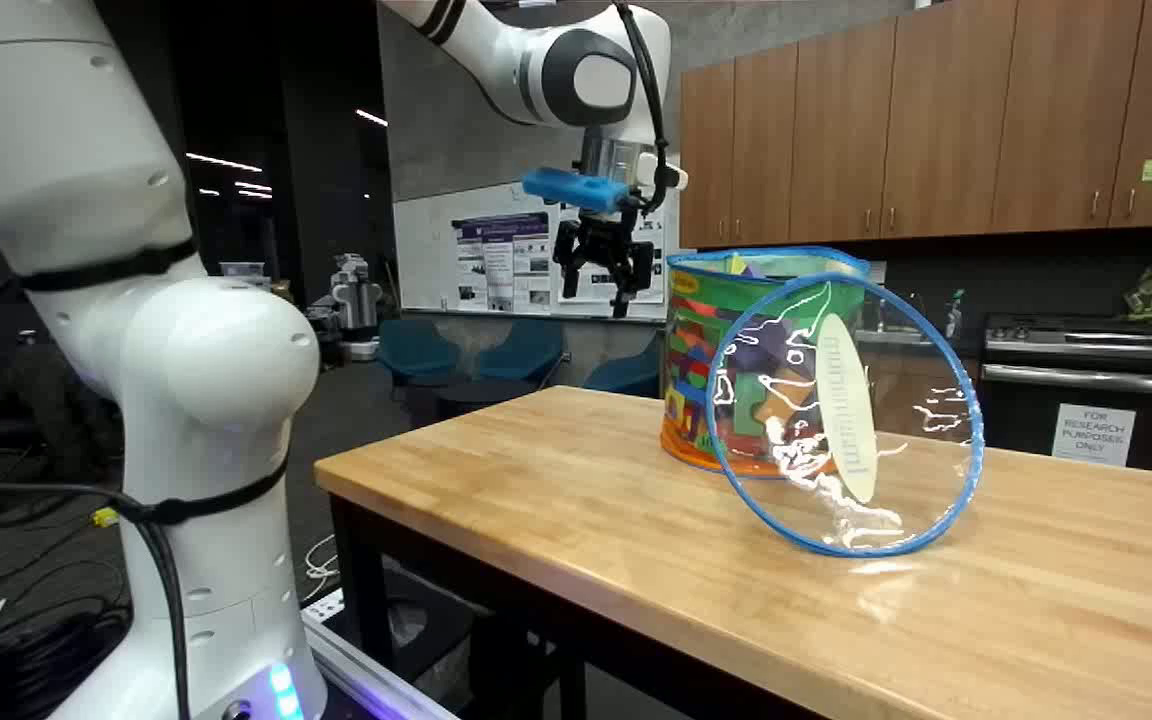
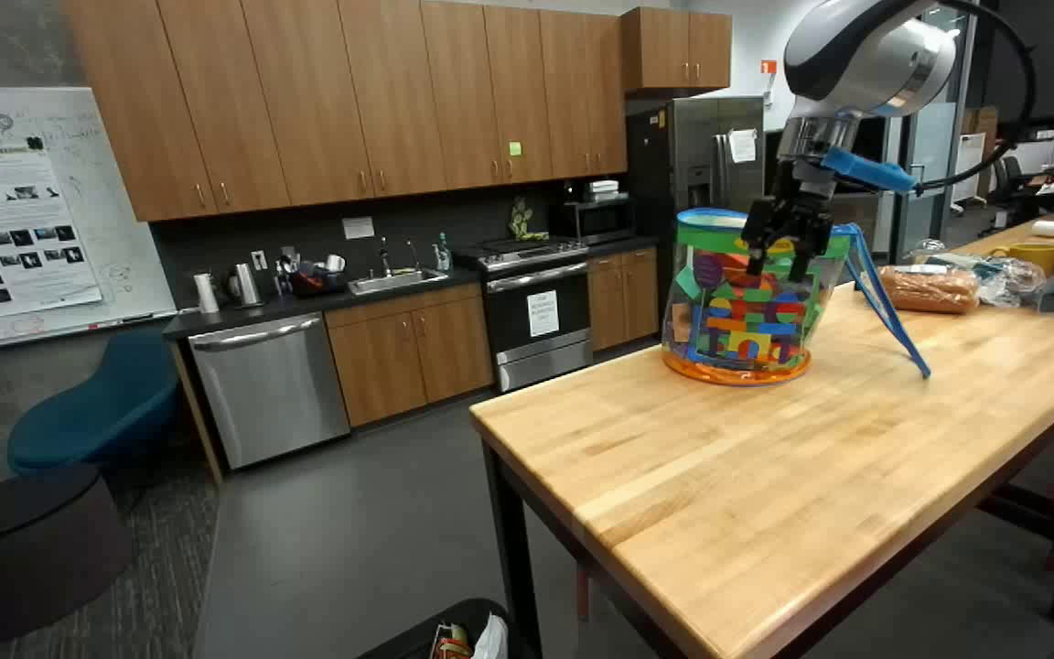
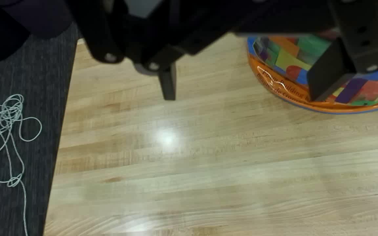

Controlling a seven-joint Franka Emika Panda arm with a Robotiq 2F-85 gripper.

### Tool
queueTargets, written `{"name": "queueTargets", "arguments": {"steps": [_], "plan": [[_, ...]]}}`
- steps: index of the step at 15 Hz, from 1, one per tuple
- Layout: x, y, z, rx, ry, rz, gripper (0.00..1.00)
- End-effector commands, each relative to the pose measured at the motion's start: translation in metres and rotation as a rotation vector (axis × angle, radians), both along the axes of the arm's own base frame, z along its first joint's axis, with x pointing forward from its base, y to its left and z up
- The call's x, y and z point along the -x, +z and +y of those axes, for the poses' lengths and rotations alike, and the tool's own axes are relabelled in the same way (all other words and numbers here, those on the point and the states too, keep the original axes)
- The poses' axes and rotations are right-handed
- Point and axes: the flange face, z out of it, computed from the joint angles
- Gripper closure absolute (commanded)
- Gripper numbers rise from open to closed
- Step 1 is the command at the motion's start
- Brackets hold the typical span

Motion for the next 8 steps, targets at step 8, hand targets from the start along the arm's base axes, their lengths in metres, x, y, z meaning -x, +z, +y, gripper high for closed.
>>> {"name": "queueTargets", "arguments": {"steps": [8], "plan": [[-0.0027,0.0045,0.0021,0.007,0.004,-0.012,0.0]]}}
